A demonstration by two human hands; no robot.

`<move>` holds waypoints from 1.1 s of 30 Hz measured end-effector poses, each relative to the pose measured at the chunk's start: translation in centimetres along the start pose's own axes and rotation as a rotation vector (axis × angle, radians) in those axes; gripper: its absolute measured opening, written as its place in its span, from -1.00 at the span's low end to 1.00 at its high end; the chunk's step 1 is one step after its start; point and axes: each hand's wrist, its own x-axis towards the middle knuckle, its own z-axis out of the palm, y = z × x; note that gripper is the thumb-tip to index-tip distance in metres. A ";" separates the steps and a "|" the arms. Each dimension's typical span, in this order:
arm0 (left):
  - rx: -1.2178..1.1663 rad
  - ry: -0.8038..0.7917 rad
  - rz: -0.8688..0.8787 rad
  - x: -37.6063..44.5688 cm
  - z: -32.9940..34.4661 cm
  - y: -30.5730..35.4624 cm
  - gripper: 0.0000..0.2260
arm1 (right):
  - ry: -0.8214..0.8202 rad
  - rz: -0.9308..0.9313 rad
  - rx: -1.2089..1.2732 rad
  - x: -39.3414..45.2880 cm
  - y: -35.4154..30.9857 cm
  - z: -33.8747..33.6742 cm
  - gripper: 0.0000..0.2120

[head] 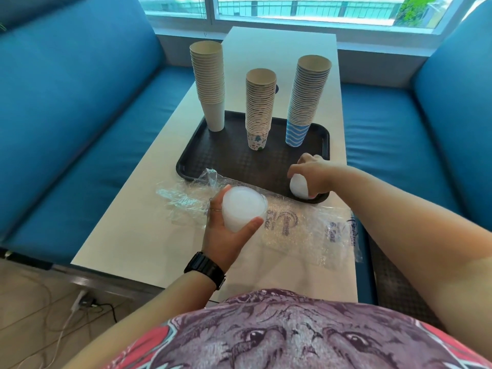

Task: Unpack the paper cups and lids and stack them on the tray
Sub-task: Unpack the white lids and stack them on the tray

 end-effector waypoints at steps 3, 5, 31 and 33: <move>0.002 -0.009 -0.016 0.0 -0.2 0.1 -0.30 | -0.003 -0.006 0.042 -0.2 0.1 0.1 -0.22; 0.010 -0.018 -0.029 -0.1 -0.3 0.1 -0.30 | 0.041 -0.013 0.135 -0.8 0.0 -0.3 -0.17; 0.012 -0.050 0.060 -0.3 -0.5 1.1 -0.15 | 0.153 -0.254 0.261 -10.8 -13.4 -6.0 -0.02; 0.022 -0.052 0.061 -0.3 -0.5 1.0 -0.20 | 0.146 -0.257 0.259 -10.8 -13.5 -5.9 -0.04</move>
